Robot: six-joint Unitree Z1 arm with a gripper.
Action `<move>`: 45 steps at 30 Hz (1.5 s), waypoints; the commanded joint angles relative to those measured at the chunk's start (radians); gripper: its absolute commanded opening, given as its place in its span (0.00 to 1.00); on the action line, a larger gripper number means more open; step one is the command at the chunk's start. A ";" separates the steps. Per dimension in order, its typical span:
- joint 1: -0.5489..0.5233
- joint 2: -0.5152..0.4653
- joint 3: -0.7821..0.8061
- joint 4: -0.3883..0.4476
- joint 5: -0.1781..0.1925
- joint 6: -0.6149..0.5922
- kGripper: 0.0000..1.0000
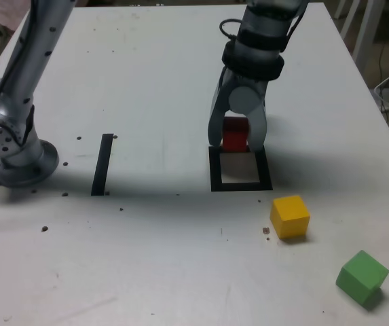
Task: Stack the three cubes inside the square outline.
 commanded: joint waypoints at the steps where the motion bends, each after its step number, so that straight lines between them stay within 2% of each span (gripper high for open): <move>1: -0.013 -0.015 0.018 -0.015 -0.013 -0.013 0.29; 8: -0.049 -0.034 0.063 -0.047 -0.047 -0.052 0.29; 20: -0.065 -0.031 0.081 -0.071 -0.066 -0.066 0.29; 30: -0.065 -0.010 0.092 -0.092 -0.067 -0.067 0.31; 32: -0.065 -0.006 0.095 -0.097 -0.067 -0.067 0.39; 38: -0.063 -0.004 0.102 -0.109 -0.063 -0.067 0.78; 42: -0.060 -0.012 0.112 -0.120 -0.057 -0.069 0.90; 45: -0.059 -0.034 0.124 -0.126 -0.038 -0.083 0.95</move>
